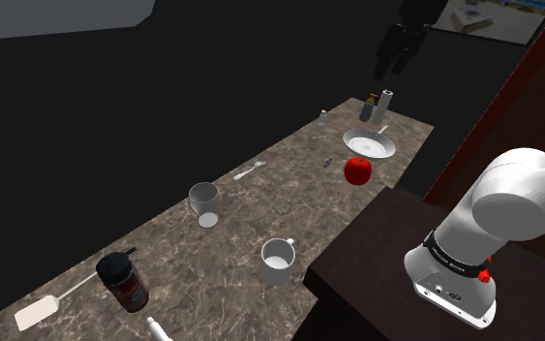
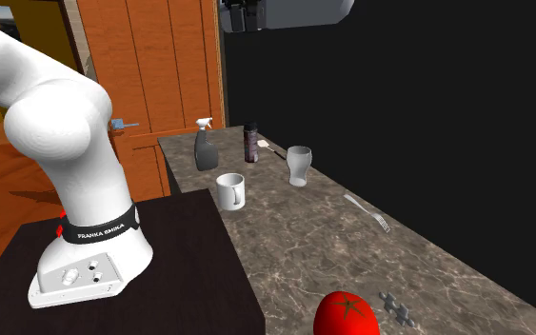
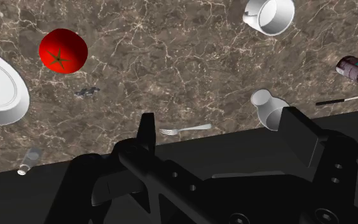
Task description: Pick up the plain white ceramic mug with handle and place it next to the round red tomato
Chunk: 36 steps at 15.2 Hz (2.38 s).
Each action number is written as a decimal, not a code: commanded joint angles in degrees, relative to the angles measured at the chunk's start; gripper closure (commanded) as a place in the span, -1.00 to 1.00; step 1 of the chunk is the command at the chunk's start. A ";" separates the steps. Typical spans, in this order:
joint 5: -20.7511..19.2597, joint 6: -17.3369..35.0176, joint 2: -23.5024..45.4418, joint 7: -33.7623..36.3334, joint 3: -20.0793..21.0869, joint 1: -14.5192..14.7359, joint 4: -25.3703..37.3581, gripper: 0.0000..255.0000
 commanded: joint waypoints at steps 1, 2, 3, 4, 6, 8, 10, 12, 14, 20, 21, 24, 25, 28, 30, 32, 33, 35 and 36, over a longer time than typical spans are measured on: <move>0.00 0.00 0.00 0.00 0.00 0.00 0.00 -1.00; 0.49 1.42 -0.48 0.88 0.91 0.23 -1.84 -1.00; 1.00 2.85 -0.88 1.76 1.84 0.48 -3.61 -1.00; 1.53 4.31 -1.21 2.64 2.79 0.75 -5.33 -1.00; 2.65 7.28 -1.62 4.42 4.73 1.37 -8.59 -1.00; 3.85 10.35 -1.69 6.21 6.78 2.06 -11.59 -1.00; 5.10 13.56 -1.37 8.03 8.91 2.82 -14.33 -1.00; 6.40 16.91 -0.63 9.88 11.14 3.64 -16.80 -1.00; 7.72 20.43 0.57 11.77 13.47 4.45 -18.98 -1.00; 11.38 32.08 7.23 17.73 21.03 6.57 -23.54 -1.00; 11.87 34.17 8.80 18.78 22.40 6.77 -23.99 -1.00; 12.83 40.64 14.29 22.19 26.69 6.94 -24.78 -1.00; 12.91 42.85 16.36 23.44 28.20 6.80 -24.86 -1.00; 12.01 49.53 23.24 27.80 33.09 5.53 -24.53 -1.00; 9.91 53.94 28.34 31.59 36.74 3.74 -23.87 -1.00; 5.74 58.20 33.90 36.69 40.85 0.88 -22.88 -1.00; 2.48 60.20 36.89 40.03 43.15 -1.09 -22.24 -1.00; -8.13 63.57 43.68 49.56 47.65 -5.88 -20.57 -1.00; -16.13 64.59 47.69 56.24 49.02 -7.93 -19.37 -1.00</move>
